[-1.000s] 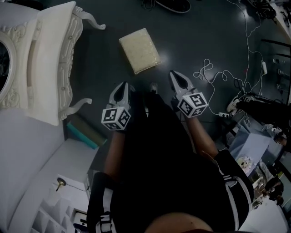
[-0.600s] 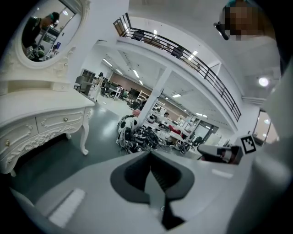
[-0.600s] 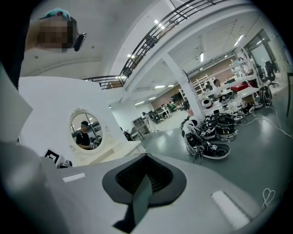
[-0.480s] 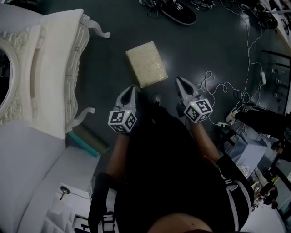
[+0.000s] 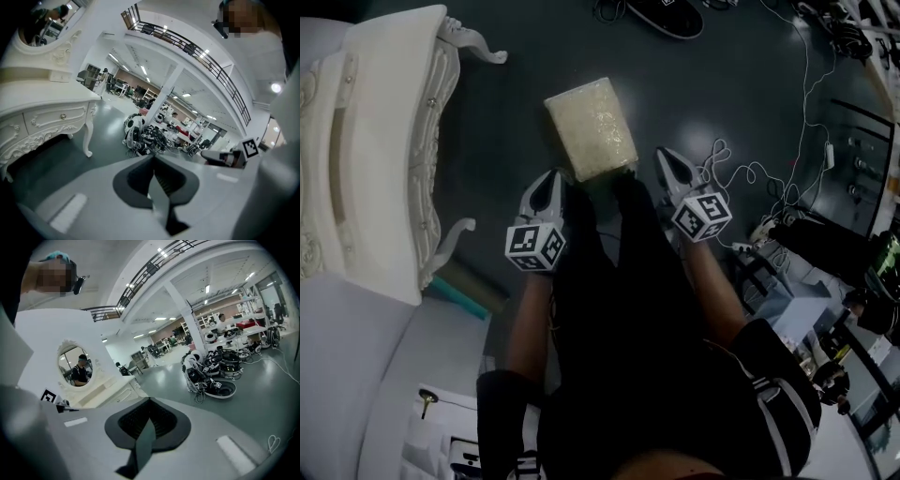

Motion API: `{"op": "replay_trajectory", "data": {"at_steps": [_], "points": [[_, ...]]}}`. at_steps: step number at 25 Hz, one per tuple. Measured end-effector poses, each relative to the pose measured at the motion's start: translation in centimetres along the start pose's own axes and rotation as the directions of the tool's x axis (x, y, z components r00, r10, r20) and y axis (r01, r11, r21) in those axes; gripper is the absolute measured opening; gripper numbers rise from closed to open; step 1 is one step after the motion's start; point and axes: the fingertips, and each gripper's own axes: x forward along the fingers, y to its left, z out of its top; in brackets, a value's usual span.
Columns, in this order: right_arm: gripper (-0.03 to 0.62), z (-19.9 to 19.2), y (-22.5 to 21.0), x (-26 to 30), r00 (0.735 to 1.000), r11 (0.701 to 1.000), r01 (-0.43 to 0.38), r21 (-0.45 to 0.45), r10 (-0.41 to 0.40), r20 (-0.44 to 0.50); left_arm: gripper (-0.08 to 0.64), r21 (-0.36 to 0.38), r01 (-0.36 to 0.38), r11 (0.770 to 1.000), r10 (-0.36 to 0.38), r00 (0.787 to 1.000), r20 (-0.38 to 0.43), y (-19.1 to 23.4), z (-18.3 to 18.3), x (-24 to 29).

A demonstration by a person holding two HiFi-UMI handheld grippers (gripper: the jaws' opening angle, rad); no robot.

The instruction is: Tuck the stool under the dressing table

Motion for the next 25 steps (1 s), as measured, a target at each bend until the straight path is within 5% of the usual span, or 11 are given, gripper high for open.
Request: {"op": "replay_trajectory", "data": {"at_steps": [7,11,19,25], "points": [[0.002,-4.9,-5.0,6.2,0.99,0.996,-0.049,0.069,0.058,-0.129,0.011,-0.057,-0.101,0.993,0.098,0.993,-0.062,5.1,-4.8,5.3],[0.081,-8.9,-8.6,9.0,0.977,0.992,-0.075,0.103,0.094,-0.19,0.015,-0.093,-0.121,0.988,0.111,0.989,-0.099,6.8,-8.8,9.1],[0.251,-18.9,-15.0,13.9,0.938,0.979,-0.094,0.183,0.149,-0.314,0.223,-0.207,-0.079,0.975,0.033,0.976,-0.217,11.7,-19.5,15.7],[0.336,-27.2,-19.3,16.3,0.879,0.962,-0.105,0.252,0.208,-0.428,0.312,-0.373,-0.044,0.927,-0.083,0.945,-0.316,15.7,-28.0,19.0]]}}
